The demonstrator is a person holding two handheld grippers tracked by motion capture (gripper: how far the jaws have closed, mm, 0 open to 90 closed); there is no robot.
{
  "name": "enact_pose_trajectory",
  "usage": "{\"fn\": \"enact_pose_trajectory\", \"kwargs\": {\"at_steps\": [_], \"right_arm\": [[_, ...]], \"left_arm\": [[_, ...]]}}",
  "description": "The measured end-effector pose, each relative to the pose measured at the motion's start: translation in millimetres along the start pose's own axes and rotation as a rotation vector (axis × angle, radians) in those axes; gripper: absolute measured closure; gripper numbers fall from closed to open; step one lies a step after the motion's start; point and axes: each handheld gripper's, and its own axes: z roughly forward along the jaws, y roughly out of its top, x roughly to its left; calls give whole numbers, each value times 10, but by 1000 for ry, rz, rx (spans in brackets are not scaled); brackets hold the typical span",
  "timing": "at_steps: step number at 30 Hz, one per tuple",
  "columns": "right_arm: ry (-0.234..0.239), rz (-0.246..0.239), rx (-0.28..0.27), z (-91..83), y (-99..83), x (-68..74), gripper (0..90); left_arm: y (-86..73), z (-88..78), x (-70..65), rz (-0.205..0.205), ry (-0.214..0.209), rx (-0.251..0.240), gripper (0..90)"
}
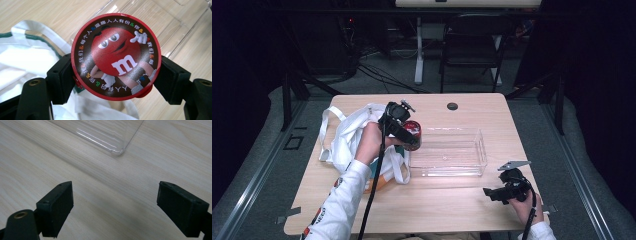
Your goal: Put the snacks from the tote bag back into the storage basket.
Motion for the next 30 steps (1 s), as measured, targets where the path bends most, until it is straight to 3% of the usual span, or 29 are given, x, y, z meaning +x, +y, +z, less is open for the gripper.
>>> {"fn": "enact_pose_trajectory", "kwargs": {"at_steps": [17,30], "right_arm": [[0,0,-5,-4,-1,3,135],[2,-1,-5,-5,0,4,135]], "left_arm": [[76,198,-180,24,-43,14,255],[54,372,-222,32,-66,50,255]]}}
